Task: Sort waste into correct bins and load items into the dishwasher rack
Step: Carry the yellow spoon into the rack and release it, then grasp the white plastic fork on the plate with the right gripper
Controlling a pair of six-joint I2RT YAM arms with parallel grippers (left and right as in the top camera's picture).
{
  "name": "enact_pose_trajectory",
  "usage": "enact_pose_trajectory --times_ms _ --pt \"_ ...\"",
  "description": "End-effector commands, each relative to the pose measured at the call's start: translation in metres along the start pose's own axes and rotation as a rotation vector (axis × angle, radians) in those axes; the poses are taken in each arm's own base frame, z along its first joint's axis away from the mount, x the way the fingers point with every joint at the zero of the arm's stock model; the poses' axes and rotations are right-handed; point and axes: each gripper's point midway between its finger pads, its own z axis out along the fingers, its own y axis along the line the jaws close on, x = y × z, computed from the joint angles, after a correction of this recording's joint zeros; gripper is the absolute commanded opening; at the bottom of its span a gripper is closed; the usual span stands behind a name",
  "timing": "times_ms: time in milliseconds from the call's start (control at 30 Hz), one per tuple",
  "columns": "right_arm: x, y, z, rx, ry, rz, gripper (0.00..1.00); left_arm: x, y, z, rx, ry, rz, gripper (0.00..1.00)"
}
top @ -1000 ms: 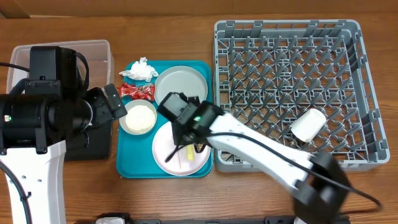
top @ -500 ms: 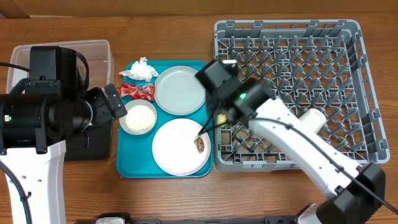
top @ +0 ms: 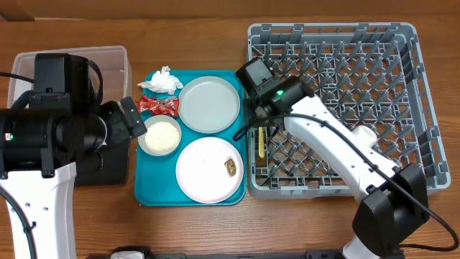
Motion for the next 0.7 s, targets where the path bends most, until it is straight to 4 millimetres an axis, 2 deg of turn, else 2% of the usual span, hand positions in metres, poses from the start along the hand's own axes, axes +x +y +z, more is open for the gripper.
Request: enact_pose_trajectory --times_ms 0,100,233,433,633,667 --pt "0.011 0.041 -0.027 -0.146 -0.005 -0.014 0.57 -0.003 -0.003 -0.002 0.009 -0.007 0.010 1.00" --pt "0.029 0.078 -0.034 -0.244 0.034 0.000 0.57 -0.003 -0.003 -0.002 0.009 -0.006 0.010 1.00" --pt "0.051 0.112 -0.022 -0.235 0.060 -0.003 0.53 -0.003 -0.003 -0.002 0.009 -0.007 0.010 1.00" --pt "0.092 0.145 0.031 -0.166 0.147 -0.020 0.46 -0.003 -0.003 -0.002 0.009 -0.006 0.010 1.00" --pt "0.116 0.147 0.091 -0.074 0.214 -0.031 0.48 -0.003 -0.003 -0.002 0.009 -0.006 0.010 1.00" --pt "0.118 0.146 0.095 -0.065 0.220 -0.033 0.48 -0.003 -0.003 -0.002 0.009 -0.007 0.010 1.00"
